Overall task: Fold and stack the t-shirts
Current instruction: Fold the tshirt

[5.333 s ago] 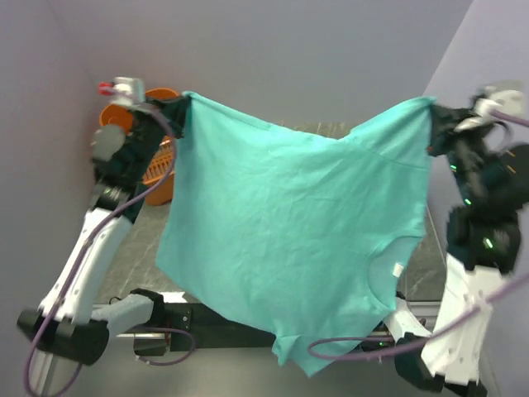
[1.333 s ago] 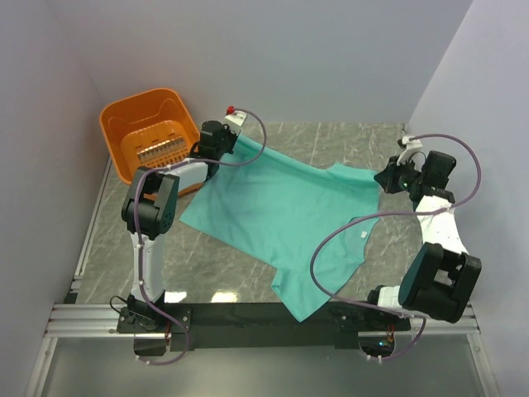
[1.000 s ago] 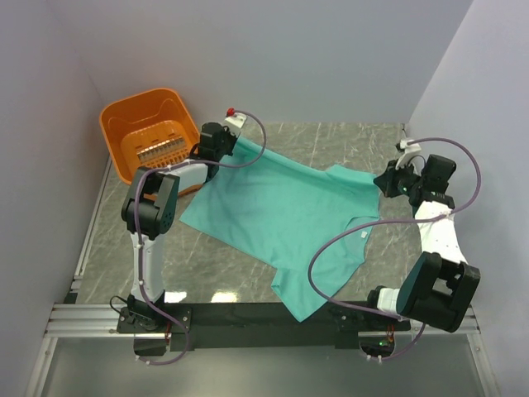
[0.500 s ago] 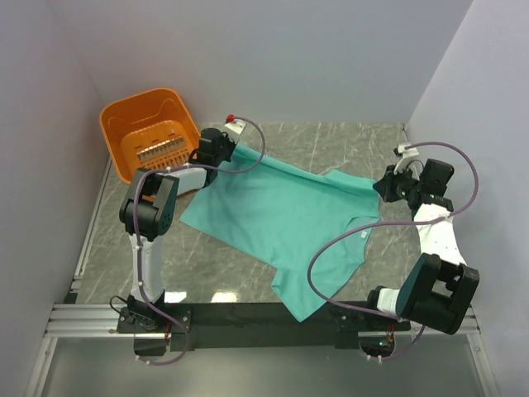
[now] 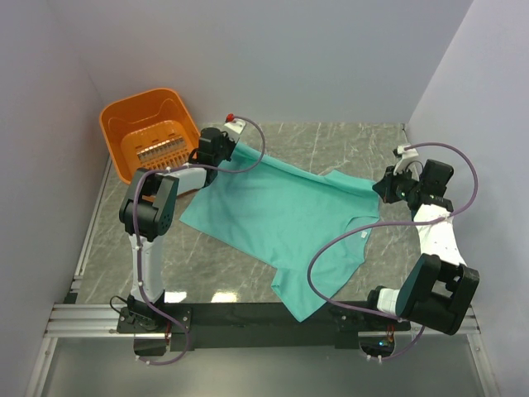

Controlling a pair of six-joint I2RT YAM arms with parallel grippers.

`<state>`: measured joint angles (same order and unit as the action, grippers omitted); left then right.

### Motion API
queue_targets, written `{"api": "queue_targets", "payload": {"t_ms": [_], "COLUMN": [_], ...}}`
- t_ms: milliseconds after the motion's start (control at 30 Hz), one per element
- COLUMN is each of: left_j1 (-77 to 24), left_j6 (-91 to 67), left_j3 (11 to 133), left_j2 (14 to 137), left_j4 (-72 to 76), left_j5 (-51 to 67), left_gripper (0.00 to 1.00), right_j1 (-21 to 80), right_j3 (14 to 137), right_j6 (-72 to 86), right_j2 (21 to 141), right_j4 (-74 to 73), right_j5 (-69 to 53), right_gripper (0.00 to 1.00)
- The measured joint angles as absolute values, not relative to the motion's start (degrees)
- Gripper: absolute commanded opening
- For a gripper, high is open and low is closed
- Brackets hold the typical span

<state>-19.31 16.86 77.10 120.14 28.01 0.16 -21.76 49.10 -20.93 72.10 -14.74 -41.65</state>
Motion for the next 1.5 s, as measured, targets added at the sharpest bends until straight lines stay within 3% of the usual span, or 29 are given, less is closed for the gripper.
{"api": "queue_targets", "payload": {"t_ms": [267,367,533,700,933,1500], "left_j1": [-19.3,-19.3,-19.3,-19.3,-19.3,-19.3], "left_j6": [16.8,16.8,16.4,15.0,12.2,6.5], "left_j3": [77.0,76.7,75.2,74.2,74.2,74.2], "left_j2": [120.1,120.1,119.8,118.3,113.8,109.5], "left_j4": [28.0,28.1,28.3,28.4,29.3,27.4], "left_j5": [0.2,0.2,0.1,0.1,1.7,6.7], "left_gripper": [0.03,0.08,0.39,0.52,0.80,0.79], "right_j1": [-21.8,-21.8,-21.8,-21.8,-21.8,-21.4], "right_j3": [49.1,49.1,49.1,49.1,49.1,49.6], "right_j6": [-20.9,-20.9,-20.9,-20.9,-20.9,-22.6], "right_j2": [72.2,72.7,75.1,77.2,78.4,80.2], "right_j4": [-14.8,-14.8,-14.8,-15.2,-15.4,-17.6], "right_j5": [-41.6,-41.6,-41.7,-41.6,-41.6,-42.6], "right_gripper": [0.00,0.00,0.00,0.00,0.00,0.00]}}
